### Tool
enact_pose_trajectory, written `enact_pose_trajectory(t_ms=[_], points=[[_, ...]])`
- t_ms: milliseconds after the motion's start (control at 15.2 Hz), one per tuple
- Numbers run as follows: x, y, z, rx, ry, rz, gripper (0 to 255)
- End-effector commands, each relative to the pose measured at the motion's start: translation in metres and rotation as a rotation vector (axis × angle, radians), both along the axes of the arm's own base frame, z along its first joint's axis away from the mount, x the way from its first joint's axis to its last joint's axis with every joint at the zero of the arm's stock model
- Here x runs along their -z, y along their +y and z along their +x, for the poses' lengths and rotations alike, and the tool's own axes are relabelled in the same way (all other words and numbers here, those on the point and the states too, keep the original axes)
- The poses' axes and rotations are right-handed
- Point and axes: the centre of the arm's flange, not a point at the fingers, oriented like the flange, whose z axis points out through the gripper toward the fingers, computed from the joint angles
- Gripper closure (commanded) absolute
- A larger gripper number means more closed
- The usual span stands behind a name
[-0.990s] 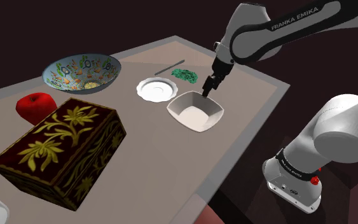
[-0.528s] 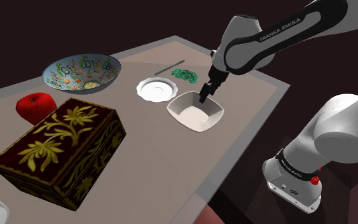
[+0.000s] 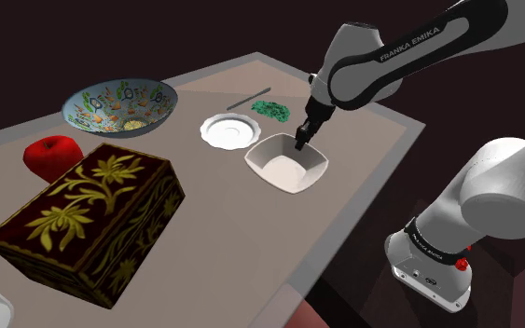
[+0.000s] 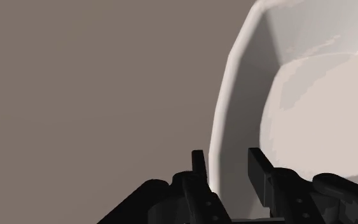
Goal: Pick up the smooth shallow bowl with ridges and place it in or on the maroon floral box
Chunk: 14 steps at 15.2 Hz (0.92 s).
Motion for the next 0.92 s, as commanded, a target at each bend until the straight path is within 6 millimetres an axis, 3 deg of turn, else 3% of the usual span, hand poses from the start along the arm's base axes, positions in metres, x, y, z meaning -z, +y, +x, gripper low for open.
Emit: enact_pose_trajectory(t_ms=[0, 462, 858], points=[[0.0, 0.0, 0.0, 0.0, 0.0, 0.0, 255], [0.0, 0.0, 0.0, 0.0, 0.0, 0.0, 255], [-0.032, 0.0, 0.0, 0.0, 0.0, 0.0, 255]])
